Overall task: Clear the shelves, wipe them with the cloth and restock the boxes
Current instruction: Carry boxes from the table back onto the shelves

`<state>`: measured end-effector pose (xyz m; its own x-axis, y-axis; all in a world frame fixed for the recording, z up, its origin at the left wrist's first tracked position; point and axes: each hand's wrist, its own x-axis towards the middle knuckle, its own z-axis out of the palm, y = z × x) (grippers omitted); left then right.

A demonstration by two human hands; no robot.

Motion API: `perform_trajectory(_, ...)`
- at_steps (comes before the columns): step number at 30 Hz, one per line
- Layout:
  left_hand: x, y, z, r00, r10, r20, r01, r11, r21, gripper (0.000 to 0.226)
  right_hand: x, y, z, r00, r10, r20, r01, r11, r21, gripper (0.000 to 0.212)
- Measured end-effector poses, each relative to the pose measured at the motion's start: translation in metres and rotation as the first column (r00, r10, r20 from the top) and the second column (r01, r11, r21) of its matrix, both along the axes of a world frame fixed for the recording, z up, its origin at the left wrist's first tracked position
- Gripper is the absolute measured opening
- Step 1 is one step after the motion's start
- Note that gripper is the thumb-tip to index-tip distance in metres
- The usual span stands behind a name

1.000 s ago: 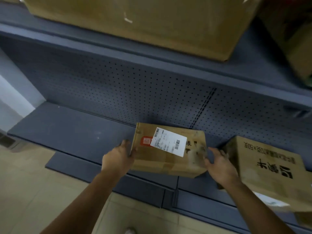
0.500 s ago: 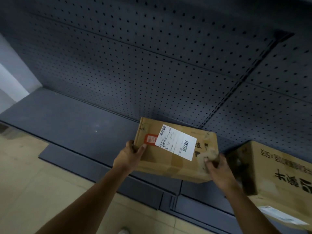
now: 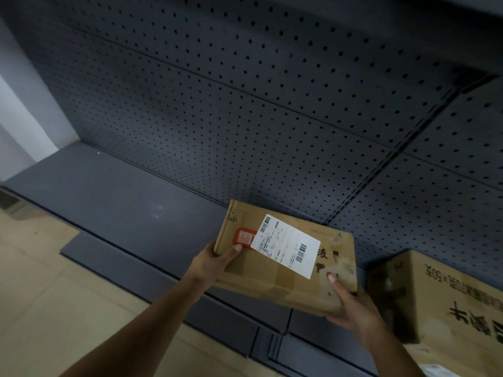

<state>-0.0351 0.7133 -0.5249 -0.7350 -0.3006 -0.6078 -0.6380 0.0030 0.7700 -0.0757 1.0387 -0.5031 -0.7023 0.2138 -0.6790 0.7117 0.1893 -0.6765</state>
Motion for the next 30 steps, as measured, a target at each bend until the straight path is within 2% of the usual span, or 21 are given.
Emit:
perform_trajectory(3,0.005,0.001,0.002,1.000,-0.026,-0.003,0.025,1.000,-0.018,0.078,0.008,0.002,0.000,0.999,-0.037,-0.004,0.037,0.998,-0.047,0.083)
perform_trajectory(8,0.024,0.008,0.009,0.999,-0.029,-0.019,0.029,1.000,0.001,0.087,0.031,0.007,0.005,0.994,-0.109,0.024,0.111,0.989,-0.096,0.106)
perform_trajectory(14,0.037,0.011,0.032,0.998,-0.033,-0.050,0.033,0.999,0.001,0.128,0.054,0.014,0.029,0.995,-0.091,-0.033,0.087,0.991,-0.102,0.099)
perform_trajectory(21,0.051,0.022,0.076,0.995,-0.054,-0.086,0.053,0.998,-0.019,0.121,0.069,0.033,0.073,0.993,-0.067,-0.094,0.053,0.989,-0.141,0.079)
perform_trajectory(26,0.055,0.037,0.113,0.987,-0.112,-0.119,0.107,0.993,-0.043,0.113,0.079,0.051,0.105,0.986,-0.069,-0.155,0.047,0.989,-0.143,0.080)
perform_trajectory(30,0.054,0.049,0.138,0.982,-0.128,-0.137,0.120,0.991,-0.061,0.118,0.084,0.066,0.130,0.976,-0.064,-0.207,0.034,0.989,-0.145,0.081)
